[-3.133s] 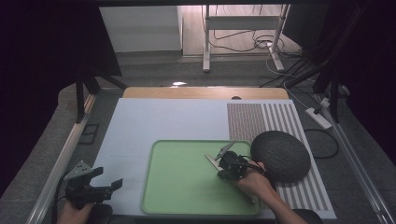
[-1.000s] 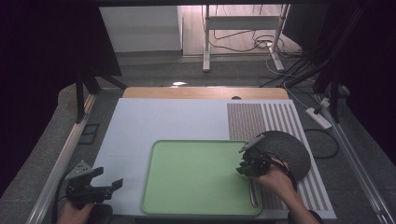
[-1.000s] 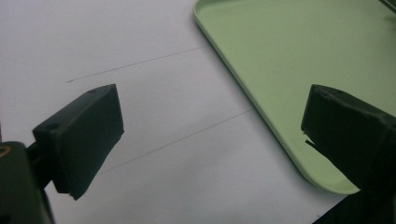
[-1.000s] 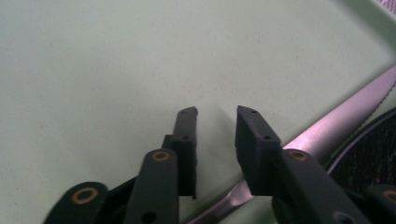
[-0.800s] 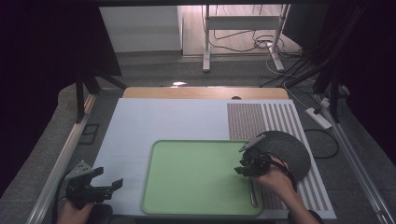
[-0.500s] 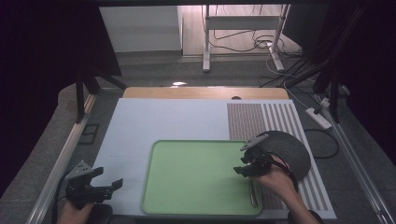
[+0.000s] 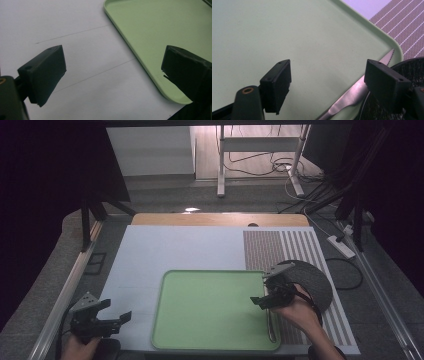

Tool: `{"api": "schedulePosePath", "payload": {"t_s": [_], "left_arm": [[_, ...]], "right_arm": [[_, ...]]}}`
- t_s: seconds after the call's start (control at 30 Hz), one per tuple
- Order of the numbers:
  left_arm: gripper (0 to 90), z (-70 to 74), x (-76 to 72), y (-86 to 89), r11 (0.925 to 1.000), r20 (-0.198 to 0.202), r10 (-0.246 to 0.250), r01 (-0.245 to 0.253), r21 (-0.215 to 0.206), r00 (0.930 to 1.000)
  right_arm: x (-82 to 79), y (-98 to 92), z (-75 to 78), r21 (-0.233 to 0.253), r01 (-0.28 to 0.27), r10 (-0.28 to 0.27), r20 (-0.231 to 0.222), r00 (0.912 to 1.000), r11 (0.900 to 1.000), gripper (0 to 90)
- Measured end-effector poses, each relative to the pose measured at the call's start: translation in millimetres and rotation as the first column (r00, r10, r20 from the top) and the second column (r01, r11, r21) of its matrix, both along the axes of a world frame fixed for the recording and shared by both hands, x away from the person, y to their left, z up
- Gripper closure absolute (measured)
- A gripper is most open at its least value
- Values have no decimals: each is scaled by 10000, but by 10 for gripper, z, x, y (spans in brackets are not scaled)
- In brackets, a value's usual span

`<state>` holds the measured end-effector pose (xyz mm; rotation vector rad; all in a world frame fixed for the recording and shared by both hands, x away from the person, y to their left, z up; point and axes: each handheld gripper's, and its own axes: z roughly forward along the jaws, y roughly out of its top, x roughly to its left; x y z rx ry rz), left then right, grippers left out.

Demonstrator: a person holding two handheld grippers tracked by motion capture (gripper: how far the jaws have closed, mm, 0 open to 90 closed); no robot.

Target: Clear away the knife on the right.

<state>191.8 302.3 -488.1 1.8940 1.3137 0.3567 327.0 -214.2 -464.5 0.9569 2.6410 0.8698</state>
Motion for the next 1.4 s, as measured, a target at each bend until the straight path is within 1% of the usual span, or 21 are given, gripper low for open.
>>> {"api": "schedulePosePath", "payload": {"t_s": [0.07,0.23,0.33,0.4,0.5,0.6,0.67,0.77,0.87,0.97,1.03,1.13,1.3,1.4], "left_arm": [[58,0,0,1,10000,-3,3,-3,-5,10000],[58,-1,1,1,10000,-14,17,-17,-14,10000],[58,-1,2,4,10000,-27,21,-21,-34,10000],[57,-1,3,4,10000,-32,26,-26,-40,10000],[58,-1,3,4,10000,-35,29,-29,-39,10000],[58,-1,2,5,10000,-35,38,-38,-45,10000],[58,-1,3,7,10000,-43,38,-38,-52,10000],[58,-1,3,5,10000,-40,38,-38,-42,10000],[58,-2,5,3,10000,-53,44,-44,-37,10000],[58,-2,5,4,10000,-62,53,-53,-51,10000],[58,-2,5,4,10000,-66,60,-60,-59,10000],[58,-3,5,6,10000,-61,51,-51,-52,10000],[57,-3,6,9,10000,-64,27,-27,-93,10000],[55,-3,4,9,9999,-16,-119,119,-112,9999]], "right_arm": [[-4,-15,10,92,-1,1,-5,10000,10000,200],[-23,-68,38,362,152,-158,148,9998,9992,163],[-39,-94,40,569,239,-248,136,9996,9981,117],[-53,-105,39,568,299,-309,165,9994,9979,107],[-81,-108,37,436,446,-459,304,9985,9981,80],[-105,-121,43,586,517,-532,246,9983,9969,29],[-123,-136,42,680,531,-552,301,9980,9963,0],[-151,-166,24,744,565,-592,344,9977,9956,0],[-177,-193,7,731,621,-663,563,9962,9954,0],[-202,-210,3,733,651,-692,556,9961,9952,0],[-214,-221,-6,782,518,-562,553,9969,9956,0],[-237,-242,-15,778,566,-608,529,9968,9954,0],[-286,-297,-11,905,634,-697,682,9952,9939,0],[-327,-335,-1,985,711,-790,780,9938,9926,0]]}}
